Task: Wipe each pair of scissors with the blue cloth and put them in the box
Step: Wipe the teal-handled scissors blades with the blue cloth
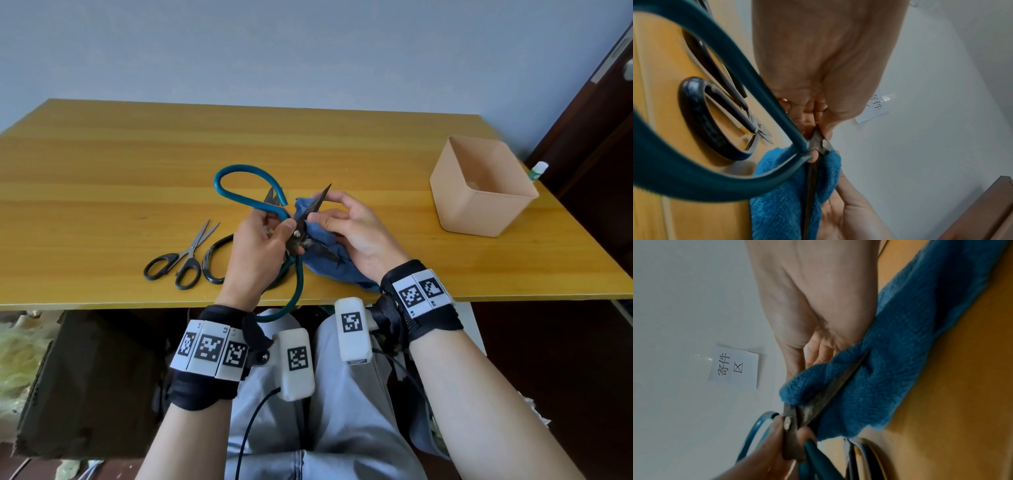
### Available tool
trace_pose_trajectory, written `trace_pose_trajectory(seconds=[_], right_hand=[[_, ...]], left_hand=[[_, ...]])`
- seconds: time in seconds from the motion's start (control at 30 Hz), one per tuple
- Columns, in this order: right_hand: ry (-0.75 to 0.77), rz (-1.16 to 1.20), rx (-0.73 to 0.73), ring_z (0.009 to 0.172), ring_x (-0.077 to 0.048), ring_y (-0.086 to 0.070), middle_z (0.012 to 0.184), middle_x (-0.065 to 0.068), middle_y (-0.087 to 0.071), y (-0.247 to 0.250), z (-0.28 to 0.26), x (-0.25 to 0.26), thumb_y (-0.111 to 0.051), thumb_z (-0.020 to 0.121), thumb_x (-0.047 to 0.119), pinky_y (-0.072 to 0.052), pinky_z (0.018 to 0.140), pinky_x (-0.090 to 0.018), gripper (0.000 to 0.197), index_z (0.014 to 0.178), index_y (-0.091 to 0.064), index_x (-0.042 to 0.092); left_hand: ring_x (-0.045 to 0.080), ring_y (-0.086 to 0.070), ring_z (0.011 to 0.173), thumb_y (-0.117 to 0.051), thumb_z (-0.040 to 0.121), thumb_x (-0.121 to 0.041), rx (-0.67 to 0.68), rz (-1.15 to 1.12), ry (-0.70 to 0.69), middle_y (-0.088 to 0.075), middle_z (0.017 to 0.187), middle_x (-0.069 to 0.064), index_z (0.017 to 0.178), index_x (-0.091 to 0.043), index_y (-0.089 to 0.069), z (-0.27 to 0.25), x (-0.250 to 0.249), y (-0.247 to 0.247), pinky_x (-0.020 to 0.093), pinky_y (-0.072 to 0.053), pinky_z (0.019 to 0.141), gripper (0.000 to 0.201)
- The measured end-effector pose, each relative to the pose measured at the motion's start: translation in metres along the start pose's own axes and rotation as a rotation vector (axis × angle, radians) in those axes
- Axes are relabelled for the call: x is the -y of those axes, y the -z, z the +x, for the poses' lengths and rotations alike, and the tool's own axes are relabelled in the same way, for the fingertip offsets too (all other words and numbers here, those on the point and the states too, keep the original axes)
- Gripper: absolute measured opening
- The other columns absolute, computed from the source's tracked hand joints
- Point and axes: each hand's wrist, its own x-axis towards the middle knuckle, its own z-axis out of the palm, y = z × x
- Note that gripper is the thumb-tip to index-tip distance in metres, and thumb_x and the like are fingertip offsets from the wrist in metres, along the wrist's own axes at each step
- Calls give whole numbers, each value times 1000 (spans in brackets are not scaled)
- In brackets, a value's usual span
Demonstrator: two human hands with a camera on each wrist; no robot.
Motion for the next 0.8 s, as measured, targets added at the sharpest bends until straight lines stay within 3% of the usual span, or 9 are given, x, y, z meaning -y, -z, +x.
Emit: trace_pose_trajectory(seconds=[0.1,0.23,0.33,0.4,0.47,0.53,0.7,0.8], right_hand=[[-18,87,-6,88,-17,-67,96,-8,-73,3,0,3,-68,88,2,-52,78,-28,36,122,-61,12],[-38,125,59,90,-23,-65,106,-11,-71,6,-2,4,-50,91,-11,-53,78,-30,45,133,-55,6],[-25,48,168,95,-23,-61,108,-3,-69,7,-3,1,-42,87,-18,-39,88,-39,57,133,-54,13],[-37,14,154,85,-15,-62,97,0,-66,8,-4,3,-46,89,-18,-42,80,-30,53,130,-55,14],[-49,-1,87,70,-9,-59,83,-1,-60,7,-4,4,-51,90,-16,-45,64,-20,42,120,-58,13],[-53,-25,36,64,-8,-57,78,-2,-57,6,-3,3,-55,91,-13,-44,60,-21,33,115,-56,10],[-59,31,107,81,-20,-68,104,-17,-69,6,-5,5,-53,93,-12,-53,70,-25,42,130,-52,6],[-60,113,167,85,-23,-69,109,-16,-70,8,-7,7,-49,91,-17,-56,72,-28,53,136,-50,11]], left_hand=[[16,-72,64,-57,101,-16,-18,-18,-2,-64,82,3,109,-1,-57,0,0,0,40,-59,70,17],[14,-71,63,-56,102,-15,-28,-64,-3,-66,82,6,108,-3,-57,-1,0,1,31,-58,66,13],[13,-71,63,-57,101,-14,-23,-82,-6,-67,83,7,106,-4,-57,-1,0,0,28,-58,65,12],[15,-71,63,-57,101,-14,-18,-84,-12,-67,84,9,106,-5,-58,-1,0,-1,29,-59,65,11],[15,-71,64,-57,101,-15,-14,-89,-13,-68,84,7,107,-5,-58,-1,1,-1,29,-59,67,11],[14,-72,65,-57,102,-16,-8,-98,-11,-68,84,7,108,-4,-58,-1,0,0,28,-59,67,13],[12,-71,63,-57,101,-14,-8,-77,-30,-66,83,7,108,-1,-58,1,-1,0,25,-58,66,15],[13,-72,65,-56,102,-15,3,-93,-27,-67,86,10,109,-1,-58,1,-2,-1,26,-58,66,16]])
